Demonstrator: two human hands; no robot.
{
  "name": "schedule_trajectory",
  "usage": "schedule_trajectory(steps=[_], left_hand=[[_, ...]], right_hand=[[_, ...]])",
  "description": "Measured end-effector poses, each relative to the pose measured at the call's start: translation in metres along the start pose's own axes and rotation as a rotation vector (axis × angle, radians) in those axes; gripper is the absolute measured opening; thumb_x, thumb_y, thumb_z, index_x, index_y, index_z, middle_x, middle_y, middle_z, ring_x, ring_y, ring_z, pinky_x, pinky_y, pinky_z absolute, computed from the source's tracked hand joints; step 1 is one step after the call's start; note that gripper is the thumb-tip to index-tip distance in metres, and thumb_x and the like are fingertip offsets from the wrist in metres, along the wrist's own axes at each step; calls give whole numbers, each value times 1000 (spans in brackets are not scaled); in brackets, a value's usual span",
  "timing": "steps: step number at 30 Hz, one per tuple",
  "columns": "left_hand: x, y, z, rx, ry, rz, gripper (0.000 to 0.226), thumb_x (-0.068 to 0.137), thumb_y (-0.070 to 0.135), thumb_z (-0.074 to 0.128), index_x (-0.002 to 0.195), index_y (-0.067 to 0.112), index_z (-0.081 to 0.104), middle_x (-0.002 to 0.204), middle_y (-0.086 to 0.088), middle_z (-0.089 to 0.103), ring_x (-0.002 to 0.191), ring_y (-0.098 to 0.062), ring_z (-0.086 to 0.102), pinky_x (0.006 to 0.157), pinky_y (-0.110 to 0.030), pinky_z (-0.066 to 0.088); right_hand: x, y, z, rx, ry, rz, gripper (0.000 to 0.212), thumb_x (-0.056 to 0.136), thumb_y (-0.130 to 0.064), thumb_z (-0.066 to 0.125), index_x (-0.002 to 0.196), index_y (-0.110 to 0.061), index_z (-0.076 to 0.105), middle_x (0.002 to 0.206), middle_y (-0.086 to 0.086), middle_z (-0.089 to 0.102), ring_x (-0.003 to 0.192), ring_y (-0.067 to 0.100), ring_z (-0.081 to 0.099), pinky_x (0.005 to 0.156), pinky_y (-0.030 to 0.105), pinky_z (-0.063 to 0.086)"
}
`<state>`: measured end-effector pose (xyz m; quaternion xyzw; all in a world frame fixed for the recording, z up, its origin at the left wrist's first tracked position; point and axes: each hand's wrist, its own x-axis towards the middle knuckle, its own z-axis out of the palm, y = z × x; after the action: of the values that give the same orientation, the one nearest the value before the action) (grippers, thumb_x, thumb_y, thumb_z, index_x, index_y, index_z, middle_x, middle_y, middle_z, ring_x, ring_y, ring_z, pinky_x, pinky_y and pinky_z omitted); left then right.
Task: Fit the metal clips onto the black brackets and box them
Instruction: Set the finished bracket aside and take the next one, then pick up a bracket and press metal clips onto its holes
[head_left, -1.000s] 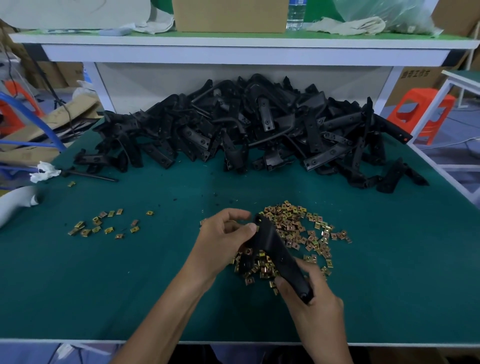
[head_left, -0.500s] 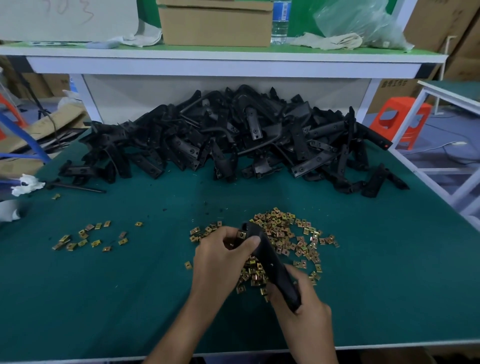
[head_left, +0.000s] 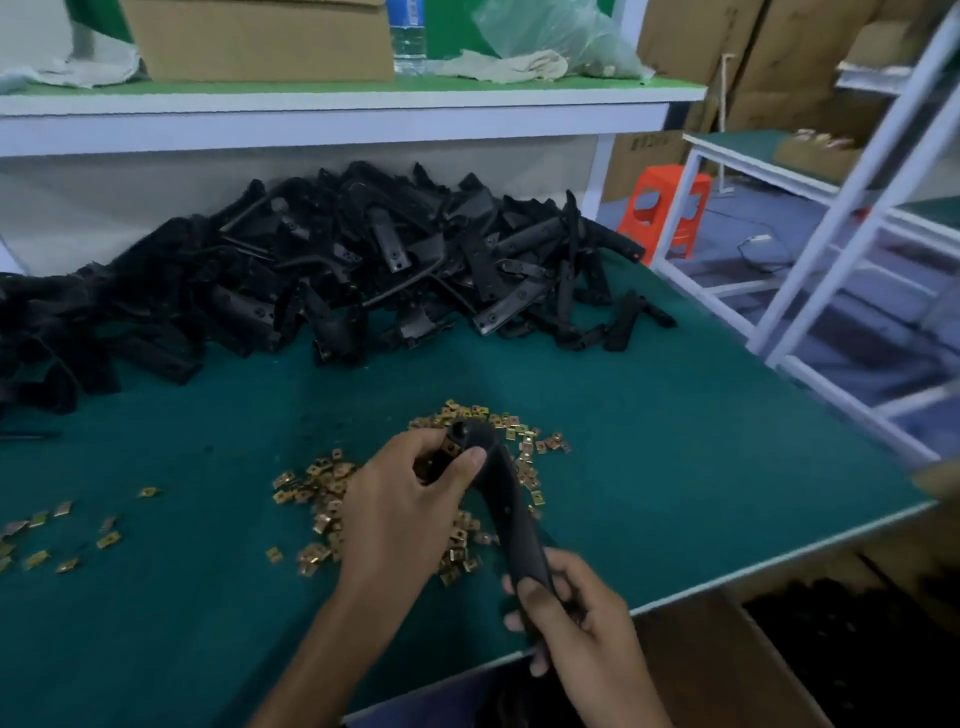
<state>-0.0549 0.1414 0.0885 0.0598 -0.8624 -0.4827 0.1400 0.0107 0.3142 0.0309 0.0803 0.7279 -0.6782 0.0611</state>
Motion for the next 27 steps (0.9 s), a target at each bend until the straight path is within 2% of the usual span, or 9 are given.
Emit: schedule_trajectory(steps=[4, 8, 12, 13, 16, 18, 22, 25, 27], left_hand=[[-25, 26, 48, 8, -236, 151, 32, 85, 55, 69, 107, 33, 73, 97, 22, 70, 92, 4, 63, 80, -24, 51], [-66, 52, 97, 60, -573, 429, 44, 88, 48, 72, 130, 35, 66, 125, 28, 56, 119, 2, 50, 99, -16, 35], [-91, 55, 120, 17, -773, 543, 55, 92, 43, 69, 144, 45, 49, 130, 36, 48, 122, 12, 41, 101, -17, 33], [-93, 54, 122, -2, -776, 534, 51, 92, 40, 69, 140, 45, 53, 128, 36, 51, 121, 12, 45, 99, -14, 34], [-96, 51, 124, -54, -743, 479, 34, 91, 27, 70, 121, 42, 66, 110, 32, 64, 109, 8, 58, 90, -2, 37], [-94, 47, 121, -65, -710, 458, 28, 90, 22, 71, 112, 40, 70, 103, 27, 68, 102, 8, 61, 86, -2, 39], [-77, 32, 106, -56, -604, 341, 22, 92, 27, 68, 106, 44, 69, 104, 34, 67, 103, 15, 58, 84, -1, 38], [-52, 16, 85, -60, -512, 211, 25, 96, 32, 64, 114, 48, 62, 107, 32, 65, 105, 11, 58, 89, -13, 45], [-30, 3, 67, -20, -428, 186, 26, 97, 31, 62, 121, 43, 60, 107, 28, 65, 104, 10, 58, 88, -15, 48]], right_hand=[[-44, 21, -47, -49, 109, -8, 19, 94, -7, 68, 97, -25, 75, 75, -4, 71, 72, 9, 68, 59, 23, 51], [-92, 58, -84, 35, 285, 104, 11, 96, 0, 64, 102, -8, 67, 90, 7, 77, 80, 18, 67, 73, 30, 50], [-129, 81, -123, 293, 628, 263, 11, 92, -3, 69, 90, -14, 72, 83, 16, 73, 69, 22, 68, 60, 29, 54], [-134, 83, -137, 384, 709, 278, 8, 88, -10, 74, 93, -17, 74, 87, 18, 72, 69, 23, 70, 59, 28, 55], [-140, 76, -181, 623, 861, 326, 57, 82, -26, 82, 133, -18, 57, 114, 8, 68, 94, 17, 71, 72, 29, 55], [-135, 72, -196, 738, 907, 314, 79, 85, -20, 79, 152, -10, 38, 129, 11, 62, 106, 18, 68, 83, 32, 52], [-106, 52, -185, 564, 859, 306, 36, 96, -15, 69, 131, -16, 61, 108, 7, 76, 95, 20, 74, 85, 37, 59], [-70, 33, -147, 189, 669, 170, 14, 98, -14, 66, 107, -24, 73, 89, -10, 76, 78, 1, 72, 65, 14, 55], [-44, 20, -111, -17, 545, -41, 18, 97, -13, 65, 102, -27, 74, 90, -12, 76, 78, -4, 69, 66, 8, 50]])
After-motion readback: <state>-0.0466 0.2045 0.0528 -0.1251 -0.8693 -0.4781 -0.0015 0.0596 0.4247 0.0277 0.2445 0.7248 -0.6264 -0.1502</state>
